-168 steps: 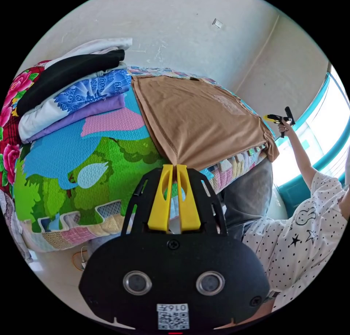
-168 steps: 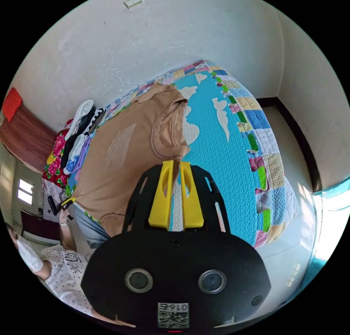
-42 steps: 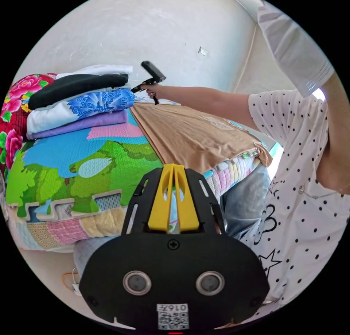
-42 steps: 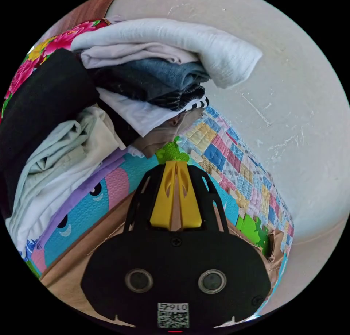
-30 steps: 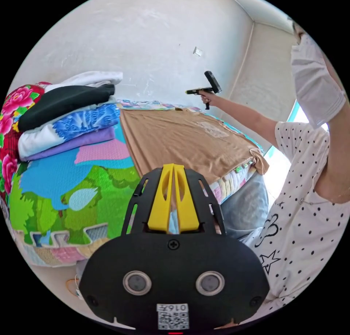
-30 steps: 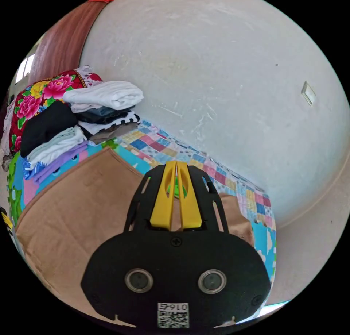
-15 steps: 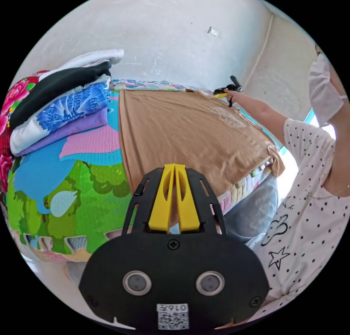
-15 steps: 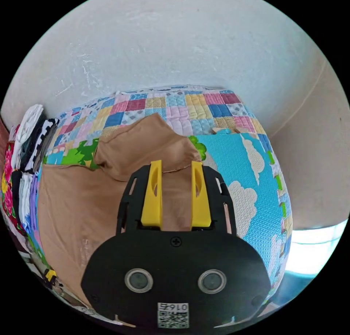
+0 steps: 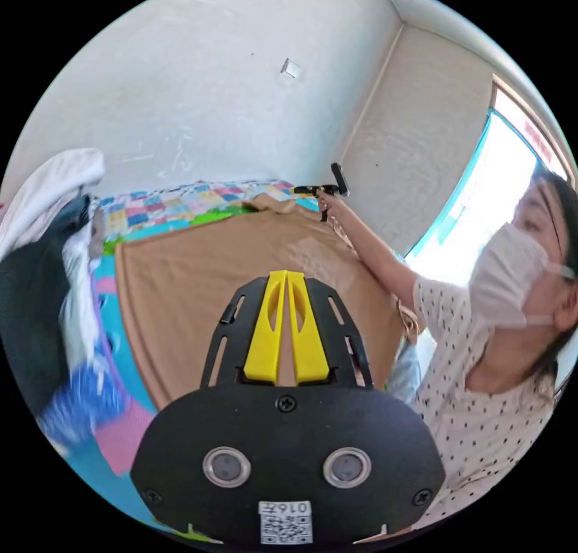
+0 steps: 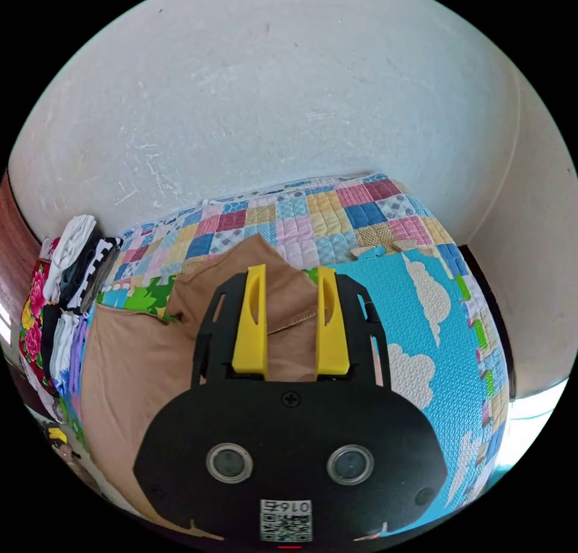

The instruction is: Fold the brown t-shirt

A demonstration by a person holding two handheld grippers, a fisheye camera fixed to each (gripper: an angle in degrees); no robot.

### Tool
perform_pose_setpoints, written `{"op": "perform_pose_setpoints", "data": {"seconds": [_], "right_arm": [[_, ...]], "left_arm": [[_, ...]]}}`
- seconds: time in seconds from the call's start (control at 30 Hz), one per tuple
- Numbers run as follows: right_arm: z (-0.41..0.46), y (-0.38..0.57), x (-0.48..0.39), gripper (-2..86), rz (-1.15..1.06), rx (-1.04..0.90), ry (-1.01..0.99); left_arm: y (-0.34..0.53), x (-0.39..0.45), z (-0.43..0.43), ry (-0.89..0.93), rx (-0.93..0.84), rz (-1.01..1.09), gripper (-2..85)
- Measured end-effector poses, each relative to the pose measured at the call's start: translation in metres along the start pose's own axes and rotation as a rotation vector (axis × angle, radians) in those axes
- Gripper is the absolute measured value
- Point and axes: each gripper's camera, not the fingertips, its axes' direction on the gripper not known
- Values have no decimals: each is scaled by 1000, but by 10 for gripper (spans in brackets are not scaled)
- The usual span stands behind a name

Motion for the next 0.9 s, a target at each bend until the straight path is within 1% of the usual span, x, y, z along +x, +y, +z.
{"op": "perform_pose_setpoints", "data": {"seconds": [0.07, 0.1, 0.13, 0.17, 0.2, 0.27, 0.33, 0.4, 0.5, 0.57, 0.63, 0.7, 0.73, 0.77, 0.8, 0.9], "right_arm": [[-5, 8, 15, 120, -14, 50, -49], [-6, 13, 24, 120, -46, 76, -61], [-4, 13, 33, 120, -73, 57, -31], [-3, 11, 38, 119, -74, 34, -5], [-1, 10, 49, 119, -79, -9, 43], [-1, 10, 69, 118, -53, -23, 27], [-5, 9, 101, 116, -10, -19, -83], [-4, 9, 123, 114, 26, -32, -144], [2, 8, 149, 109, 58, -101, -221], [4, 7, 158, 108, 61, -124, -230], [-1, 8, 169, 105, 58, -110, -219], [-5, 9, 177, 104, 57, -100, -211], [-8, 10, 182, 104, 57, -100, -208], [-9, 10, 185, 104, 59, -100, -208], [-12, 11, 190, 103, 64, -96, -208], [-20, 13, 203, 102, 72, -81, -221]], "left_arm": [[-110, -32, 62, 65, -44, -43, -8], [-136, -41, 80, 90, -57, -57, -7], [-184, -58, 119, 121, -103, -65, -5], [-227, -78, 158, 100, -156, -117, -2], [-247, -87, 176, 77, -172, -139, 1], [-310, -117, 234, 40, -203, -207, 12], [-344, -132, 263, 57, -186, -255, 23], [-371, -143, 289, 98, -206, -305, 34], [-411, -155, 317, 95, -261, -372, 40], [-437, -158, 329, 67, -275, -408, 13], [-455, -158, 328, 38, -251, -440, -3], [-472, -153, 320, 85, -178, -408, -7], [-485, -146, 312, 148, -125, -353, -8], [-497, -137, 302, 215, -80, -277, -9], [-503, -133, 297, 240, -64, -236, -9], [-527, -104, 270, 290, -48, 20, -10]]}}
